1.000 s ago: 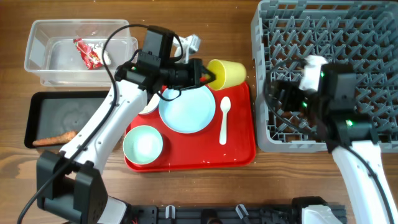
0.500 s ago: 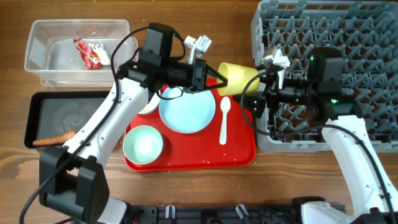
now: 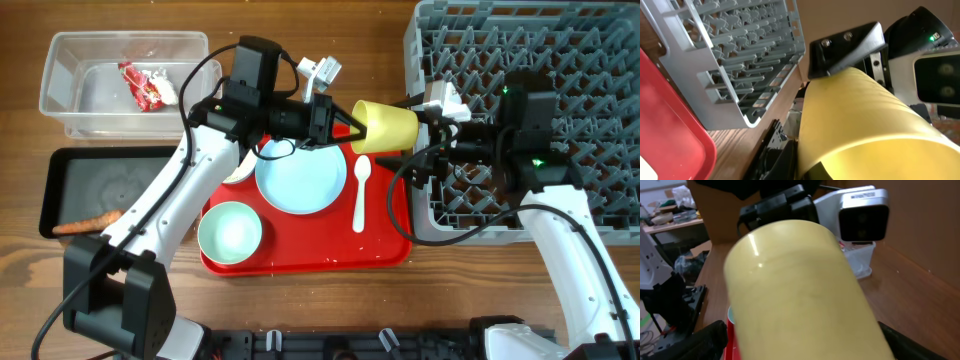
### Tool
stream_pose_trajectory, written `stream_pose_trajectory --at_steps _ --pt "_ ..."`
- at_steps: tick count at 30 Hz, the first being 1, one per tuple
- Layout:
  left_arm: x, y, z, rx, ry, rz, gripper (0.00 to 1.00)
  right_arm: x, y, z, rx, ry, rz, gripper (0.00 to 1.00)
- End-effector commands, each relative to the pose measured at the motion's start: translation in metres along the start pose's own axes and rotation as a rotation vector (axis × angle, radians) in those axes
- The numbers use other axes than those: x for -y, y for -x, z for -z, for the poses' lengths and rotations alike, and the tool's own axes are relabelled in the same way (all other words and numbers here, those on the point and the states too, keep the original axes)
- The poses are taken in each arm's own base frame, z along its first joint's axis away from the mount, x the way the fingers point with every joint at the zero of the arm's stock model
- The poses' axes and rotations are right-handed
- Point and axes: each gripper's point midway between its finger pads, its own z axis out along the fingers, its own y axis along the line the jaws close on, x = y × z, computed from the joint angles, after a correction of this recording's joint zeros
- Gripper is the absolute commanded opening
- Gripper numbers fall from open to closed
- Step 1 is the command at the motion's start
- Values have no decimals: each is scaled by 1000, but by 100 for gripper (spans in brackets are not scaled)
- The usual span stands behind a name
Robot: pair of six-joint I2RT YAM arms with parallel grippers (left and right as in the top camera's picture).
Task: Sort waste into correct bins and load items into the dishwasher rack
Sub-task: 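Hand the yellow cup from the left gripper to the right gripper, then place the yellow cup into the dish rack with the right gripper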
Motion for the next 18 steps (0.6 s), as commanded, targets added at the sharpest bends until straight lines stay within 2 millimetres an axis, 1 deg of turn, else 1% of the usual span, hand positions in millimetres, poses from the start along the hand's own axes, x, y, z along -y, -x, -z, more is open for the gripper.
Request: stream_pose_trajectory --at_steps 1,3,4,5,6,8,9,12,15,16,17,18 --pt "-3 7 3 22 13 26 4 -16 15 0 71 111 72 92" --pt "-3 10 4 30 11 37 4 -17 14 0 71 114 65 92" --pt "-3 11 5 34 11 34 4 -17 14 0 70 114 62 89" --pt "-4 11 5 34 11 34 4 -17 14 0 70 114 63 83" --pt "-3 11 5 34 11 34 4 -17 14 0 70 114 63 80" --pt "-3 11 5 34 11 35 4 -15 13 0 65 106 61 70" --pt "-3 11 5 34 11 35 4 -14 13 0 61 99 59 67" --pt "-3 11 5 34 11 35 4 -11 11 0 49 81 29 61" --pt "-3 11 5 34 11 33 5 -8 9 -1 36 63 3 60" --pt "-3 11 5 34 11 32 32 -3 6 -1 21 38 -28 59" --pt "-4 10 5 33 12 7 51 1 4 -1 7 14 -57 58" --pt "-4 9 5 30 15 -28 59 7 0 -1 -12 -24 -103 56"
